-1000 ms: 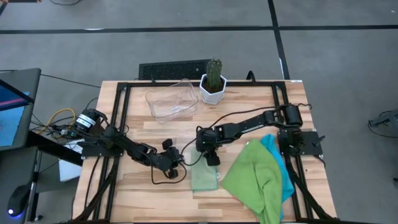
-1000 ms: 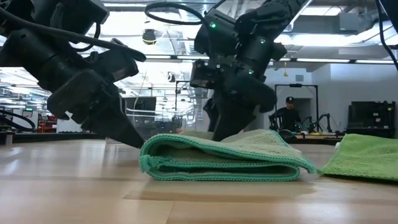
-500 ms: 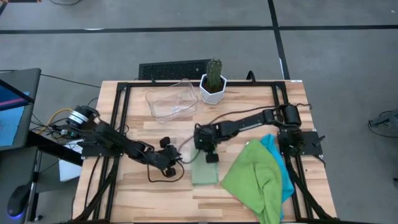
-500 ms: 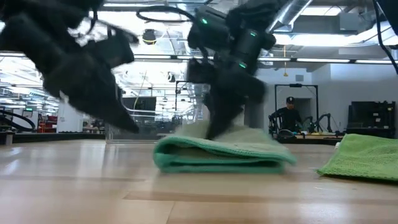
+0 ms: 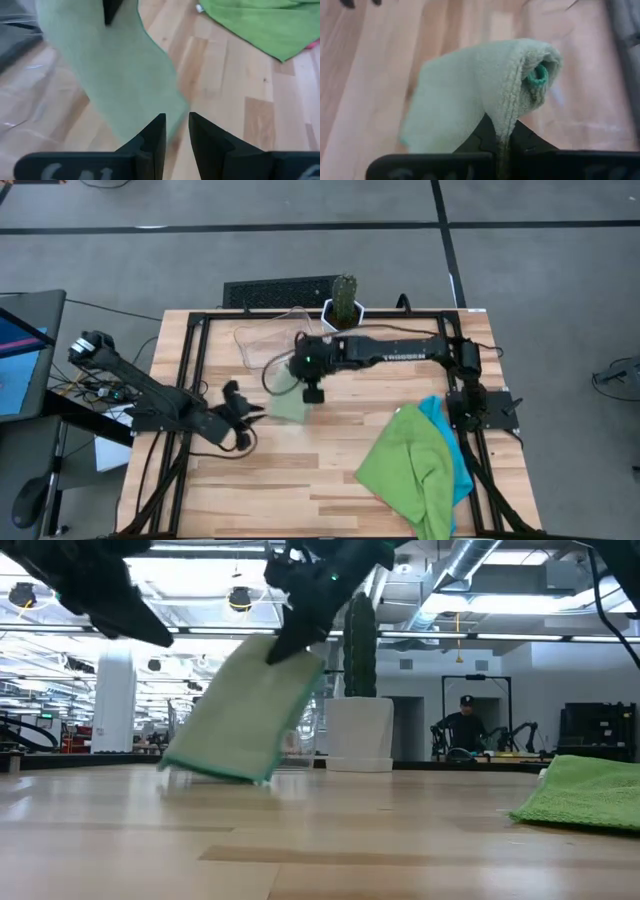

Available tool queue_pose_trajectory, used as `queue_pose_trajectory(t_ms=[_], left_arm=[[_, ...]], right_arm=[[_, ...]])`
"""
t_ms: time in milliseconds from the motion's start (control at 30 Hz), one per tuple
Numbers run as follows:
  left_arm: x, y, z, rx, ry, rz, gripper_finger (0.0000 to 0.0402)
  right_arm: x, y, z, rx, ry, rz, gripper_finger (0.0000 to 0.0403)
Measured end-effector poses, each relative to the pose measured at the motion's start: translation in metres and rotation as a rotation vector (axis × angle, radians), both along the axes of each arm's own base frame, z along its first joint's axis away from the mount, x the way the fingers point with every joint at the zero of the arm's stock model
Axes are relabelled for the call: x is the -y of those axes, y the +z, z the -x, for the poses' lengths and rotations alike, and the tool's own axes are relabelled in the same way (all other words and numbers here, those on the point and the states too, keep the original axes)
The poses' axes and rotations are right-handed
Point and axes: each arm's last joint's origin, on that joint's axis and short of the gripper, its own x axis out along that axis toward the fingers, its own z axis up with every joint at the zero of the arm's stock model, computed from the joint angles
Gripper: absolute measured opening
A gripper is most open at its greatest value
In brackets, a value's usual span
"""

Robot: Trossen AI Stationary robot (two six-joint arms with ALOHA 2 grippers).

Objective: Fold microfiber towels
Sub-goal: Put the light green microfiber towel into the transparent bin

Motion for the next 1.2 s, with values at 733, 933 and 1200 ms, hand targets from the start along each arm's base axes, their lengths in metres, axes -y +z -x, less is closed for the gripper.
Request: queue_pose_trajectory(t_ms=[733, 933, 1200], left_arm=[[-0.018, 0.03, 0.042, 0.132, -0.006, 0.012, 0.0077], [-0.023, 0.034, 0.05, 0.15, -0.005, 0.022, 0.0077], [-0.029, 0.037, 0.058, 0.164, -0.015, 0.016, 0.0077]], right_arm=[[0.104, 0.07, -0.011, 0.467, -0.172, -0.008, 0.0028], [0.121, 0.045, -0.035, 0.449, -0.192, -0.033, 0.0028], [0.138, 0.023, -0.054, 0.432, -0.29, -0.136, 0.0028]])
